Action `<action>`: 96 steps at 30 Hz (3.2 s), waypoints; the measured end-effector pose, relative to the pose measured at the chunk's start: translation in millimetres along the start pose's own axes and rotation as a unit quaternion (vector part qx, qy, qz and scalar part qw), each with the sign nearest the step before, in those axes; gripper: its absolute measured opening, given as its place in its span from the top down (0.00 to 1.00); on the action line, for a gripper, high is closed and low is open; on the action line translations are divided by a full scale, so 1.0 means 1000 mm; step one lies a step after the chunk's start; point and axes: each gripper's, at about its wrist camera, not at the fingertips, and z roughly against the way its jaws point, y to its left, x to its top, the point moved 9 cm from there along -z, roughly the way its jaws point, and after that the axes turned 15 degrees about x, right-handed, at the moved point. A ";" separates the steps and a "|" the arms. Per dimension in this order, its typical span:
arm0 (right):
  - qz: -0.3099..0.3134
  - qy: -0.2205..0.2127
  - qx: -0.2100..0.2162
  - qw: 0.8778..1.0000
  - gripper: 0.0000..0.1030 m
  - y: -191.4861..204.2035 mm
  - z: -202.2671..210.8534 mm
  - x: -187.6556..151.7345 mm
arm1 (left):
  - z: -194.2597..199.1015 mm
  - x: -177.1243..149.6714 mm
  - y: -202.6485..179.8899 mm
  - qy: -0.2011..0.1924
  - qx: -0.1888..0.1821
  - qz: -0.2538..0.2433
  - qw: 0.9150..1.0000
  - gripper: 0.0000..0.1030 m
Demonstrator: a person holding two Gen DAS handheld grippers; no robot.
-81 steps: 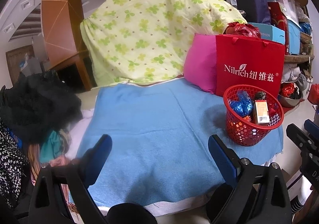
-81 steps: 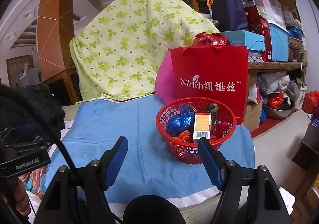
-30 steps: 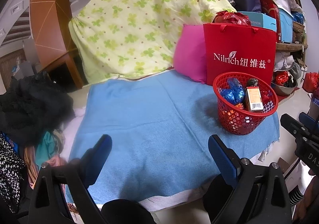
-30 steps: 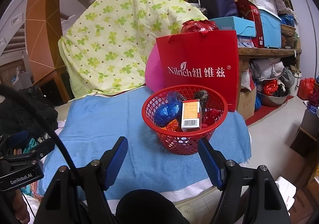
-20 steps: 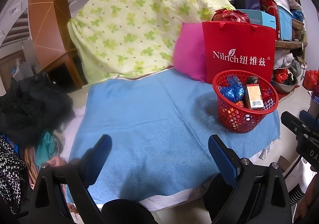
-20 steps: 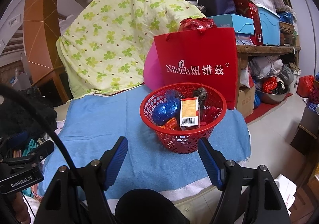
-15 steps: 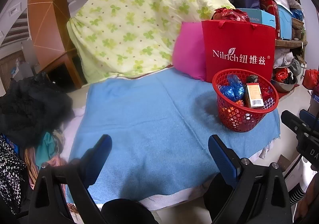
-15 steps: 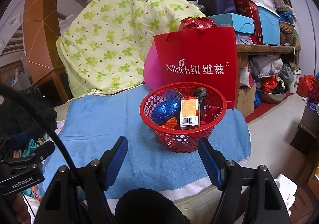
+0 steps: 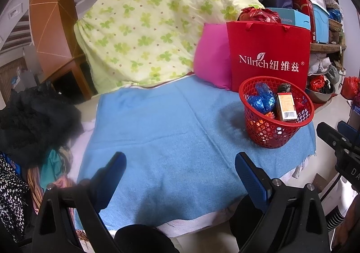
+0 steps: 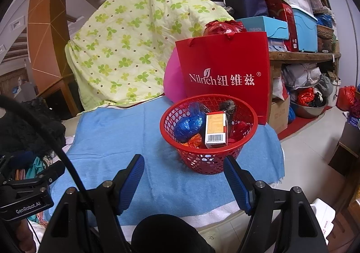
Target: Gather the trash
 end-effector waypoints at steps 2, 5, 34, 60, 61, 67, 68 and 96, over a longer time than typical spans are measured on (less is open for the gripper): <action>0.002 0.000 0.001 1.000 0.26 0.001 0.000 0.002 | 0.000 0.000 0.000 0.000 0.000 -0.001 1.000 0.06; 0.002 0.000 0.002 1.000 0.26 0.002 0.000 0.003 | -0.001 0.000 0.000 0.003 -0.001 -0.001 1.000 0.06; -0.007 0.013 0.001 1.000 0.26 -0.006 -0.007 -0.007 | -0.014 -0.011 0.000 0.022 -0.004 -0.003 1.000 0.06; -0.011 0.019 -0.002 1.000 0.26 -0.010 -0.010 -0.014 | -0.018 -0.017 -0.004 0.028 -0.005 -0.009 1.000 0.06; -0.012 0.019 -0.001 1.000 0.26 -0.010 -0.010 -0.014 | -0.018 -0.017 -0.004 0.028 -0.005 -0.010 1.000 0.06; -0.011 0.021 -0.001 1.000 0.26 -0.010 -0.012 -0.015 | -0.018 -0.017 -0.004 0.028 -0.005 -0.009 1.000 0.06; -0.011 0.021 -0.001 1.000 0.26 -0.010 -0.012 -0.015 | -0.018 -0.017 -0.004 0.028 -0.005 -0.010 1.000 0.06; -0.018 0.030 -0.003 0.999 0.26 -0.017 -0.018 -0.019 | -0.021 -0.016 -0.006 0.033 -0.007 -0.017 0.999 0.06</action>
